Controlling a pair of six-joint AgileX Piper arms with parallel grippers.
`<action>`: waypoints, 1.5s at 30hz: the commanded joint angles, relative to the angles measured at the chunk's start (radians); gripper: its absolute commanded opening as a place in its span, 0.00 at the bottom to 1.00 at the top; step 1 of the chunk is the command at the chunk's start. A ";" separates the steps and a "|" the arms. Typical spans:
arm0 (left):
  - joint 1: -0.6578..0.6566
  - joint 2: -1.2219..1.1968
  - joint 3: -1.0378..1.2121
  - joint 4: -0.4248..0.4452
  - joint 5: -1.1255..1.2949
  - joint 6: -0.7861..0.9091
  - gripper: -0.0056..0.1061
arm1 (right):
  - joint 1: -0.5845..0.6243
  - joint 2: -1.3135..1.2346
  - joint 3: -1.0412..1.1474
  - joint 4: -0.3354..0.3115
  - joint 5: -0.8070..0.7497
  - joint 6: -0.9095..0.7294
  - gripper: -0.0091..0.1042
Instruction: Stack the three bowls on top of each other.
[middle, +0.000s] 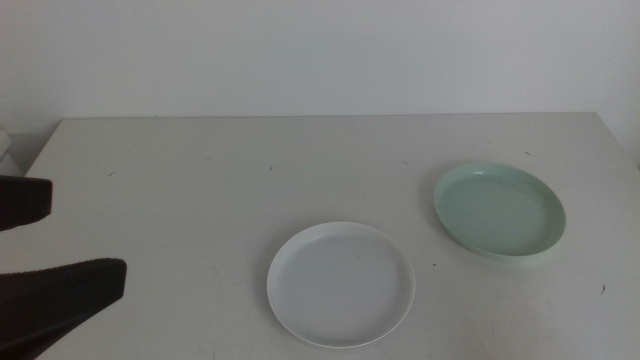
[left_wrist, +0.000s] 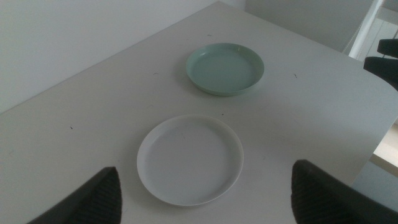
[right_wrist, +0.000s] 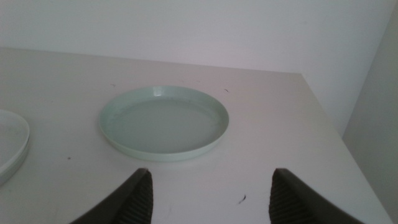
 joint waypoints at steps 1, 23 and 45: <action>-0.006 0.005 -0.023 -0.025 -0.067 -0.001 0.97 | -0.007 -0.016 -0.042 -0.007 -0.034 -0.011 0.50; -0.006 0.005 -0.023 -0.024 -0.067 -0.001 0.97 | -0.007 0.738 -0.979 -0.014 0.641 0.109 0.50; -0.006 0.005 -0.023 -0.024 -0.067 -0.001 0.97 | -0.008 1.395 -1.419 -0.048 0.785 0.219 0.50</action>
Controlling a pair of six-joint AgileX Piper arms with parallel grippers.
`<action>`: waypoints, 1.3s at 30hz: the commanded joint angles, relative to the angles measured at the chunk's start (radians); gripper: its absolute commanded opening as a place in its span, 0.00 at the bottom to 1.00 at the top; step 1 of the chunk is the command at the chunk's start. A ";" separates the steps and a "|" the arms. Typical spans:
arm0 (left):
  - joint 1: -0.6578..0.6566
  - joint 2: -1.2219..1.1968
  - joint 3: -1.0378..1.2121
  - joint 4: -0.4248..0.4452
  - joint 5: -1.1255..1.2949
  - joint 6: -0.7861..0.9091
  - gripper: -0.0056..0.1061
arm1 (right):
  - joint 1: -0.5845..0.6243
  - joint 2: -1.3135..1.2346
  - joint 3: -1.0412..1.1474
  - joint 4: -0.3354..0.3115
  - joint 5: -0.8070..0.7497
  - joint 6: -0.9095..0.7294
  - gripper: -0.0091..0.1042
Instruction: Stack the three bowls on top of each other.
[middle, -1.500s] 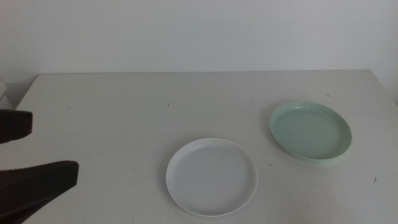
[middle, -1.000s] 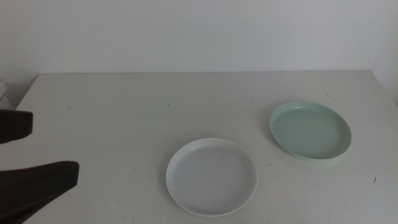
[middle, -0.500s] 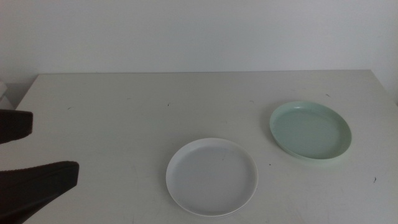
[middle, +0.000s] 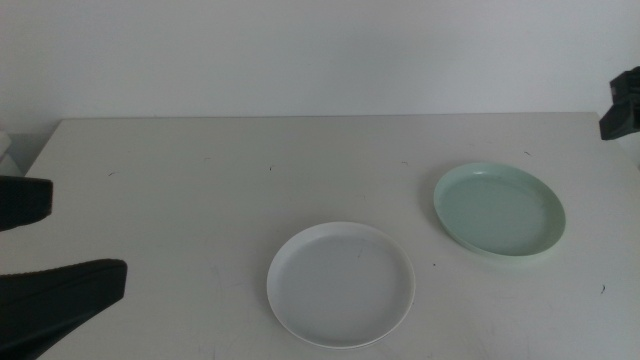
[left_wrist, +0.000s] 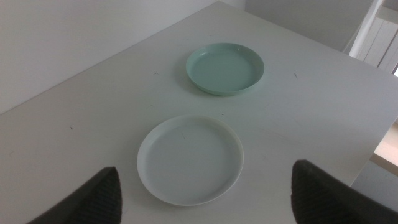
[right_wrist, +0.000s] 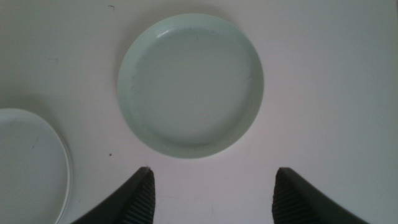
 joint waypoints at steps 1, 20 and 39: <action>-0.006 0.006 -0.023 -0.024 -0.067 -0.004 0.97 | -0.008 0.033 -0.070 -0.003 -0.037 0.000 0.50; -0.006 0.006 -0.023 -0.024 -0.067 -0.004 0.97 | -0.107 0.477 -0.397 0.060 0.108 -0.006 0.50; -0.006 0.006 -0.023 -0.024 -0.067 -0.004 0.97 | -0.107 0.777 -0.397 0.037 0.000 -0.006 0.48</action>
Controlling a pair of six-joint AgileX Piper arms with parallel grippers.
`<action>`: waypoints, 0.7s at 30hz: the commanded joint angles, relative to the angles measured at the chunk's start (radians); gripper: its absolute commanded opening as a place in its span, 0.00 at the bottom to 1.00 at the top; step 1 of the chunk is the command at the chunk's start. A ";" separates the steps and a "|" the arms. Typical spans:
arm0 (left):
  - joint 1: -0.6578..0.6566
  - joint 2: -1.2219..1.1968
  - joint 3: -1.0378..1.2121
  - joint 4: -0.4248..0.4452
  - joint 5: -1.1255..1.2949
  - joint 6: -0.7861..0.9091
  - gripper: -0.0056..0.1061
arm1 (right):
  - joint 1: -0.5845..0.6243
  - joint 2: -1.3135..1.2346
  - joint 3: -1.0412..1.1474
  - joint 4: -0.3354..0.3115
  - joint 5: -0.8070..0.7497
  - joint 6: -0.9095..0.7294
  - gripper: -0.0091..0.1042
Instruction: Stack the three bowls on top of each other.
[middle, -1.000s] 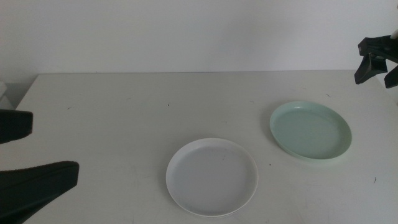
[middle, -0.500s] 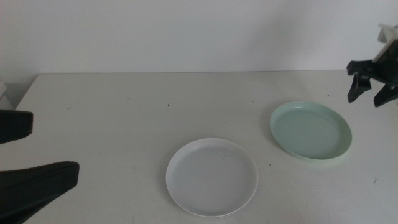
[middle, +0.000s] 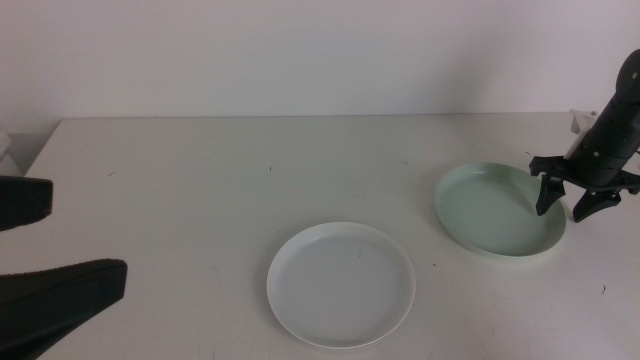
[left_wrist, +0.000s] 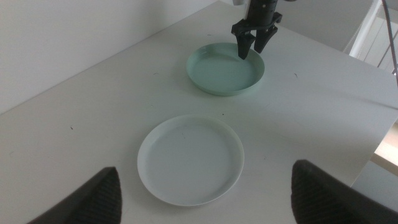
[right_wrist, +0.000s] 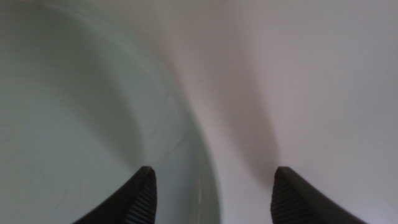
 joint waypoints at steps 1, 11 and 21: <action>-0.006 0.006 -0.023 -0.024 -0.067 -0.004 0.97 | -0.008 -0.046 -0.031 -0.004 -0.031 -0.006 0.46; -0.006 0.006 -0.023 -0.024 -0.067 -0.004 0.97 | -0.008 -0.041 -0.030 -0.004 -0.028 -0.028 0.07; -0.006 0.006 -0.023 -0.024 -0.067 -0.004 0.97 | -0.006 -0.252 0.027 0.061 -0.054 -0.065 0.07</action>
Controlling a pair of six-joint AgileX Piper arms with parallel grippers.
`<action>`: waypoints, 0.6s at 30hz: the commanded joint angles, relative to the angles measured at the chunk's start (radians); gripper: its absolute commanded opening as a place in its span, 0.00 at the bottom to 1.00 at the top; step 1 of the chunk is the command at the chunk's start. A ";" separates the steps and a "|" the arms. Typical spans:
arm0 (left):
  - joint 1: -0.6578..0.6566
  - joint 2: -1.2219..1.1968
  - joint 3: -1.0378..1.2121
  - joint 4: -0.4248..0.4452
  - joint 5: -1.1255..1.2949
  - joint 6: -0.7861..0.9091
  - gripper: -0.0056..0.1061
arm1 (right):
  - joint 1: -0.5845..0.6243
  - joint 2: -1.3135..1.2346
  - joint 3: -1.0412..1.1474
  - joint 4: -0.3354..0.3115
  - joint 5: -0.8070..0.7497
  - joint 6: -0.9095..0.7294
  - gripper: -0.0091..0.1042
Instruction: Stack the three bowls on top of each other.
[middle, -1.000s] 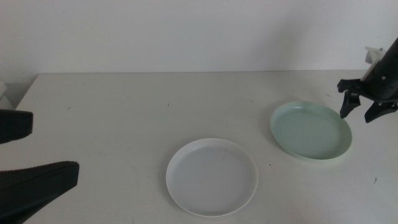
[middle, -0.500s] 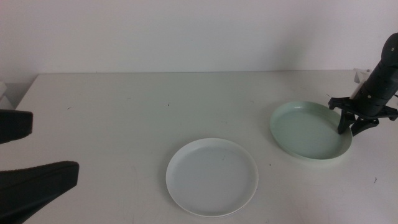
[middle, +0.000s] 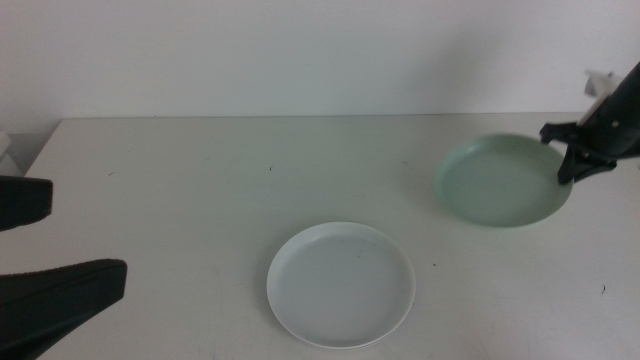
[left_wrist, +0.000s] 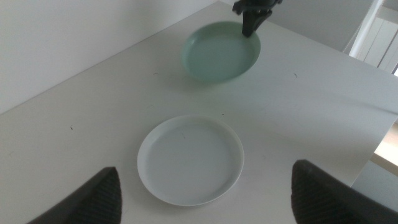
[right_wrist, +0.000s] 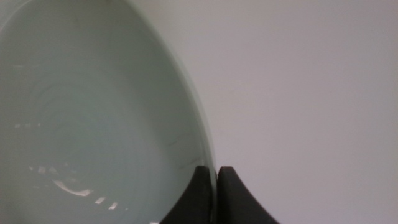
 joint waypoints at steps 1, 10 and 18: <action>-0.006 0.006 -0.023 -0.024 -0.067 -0.004 0.97 | -0.006 -0.140 0.009 0.025 -0.029 -0.011 0.07; -0.006 0.006 -0.023 -0.024 -0.067 -0.004 0.97 | 0.039 -0.411 0.293 0.202 -0.190 -0.099 0.07; -0.006 0.006 -0.023 -0.024 -0.067 -0.004 0.97 | 0.211 -0.478 0.395 0.224 -0.207 -0.104 0.07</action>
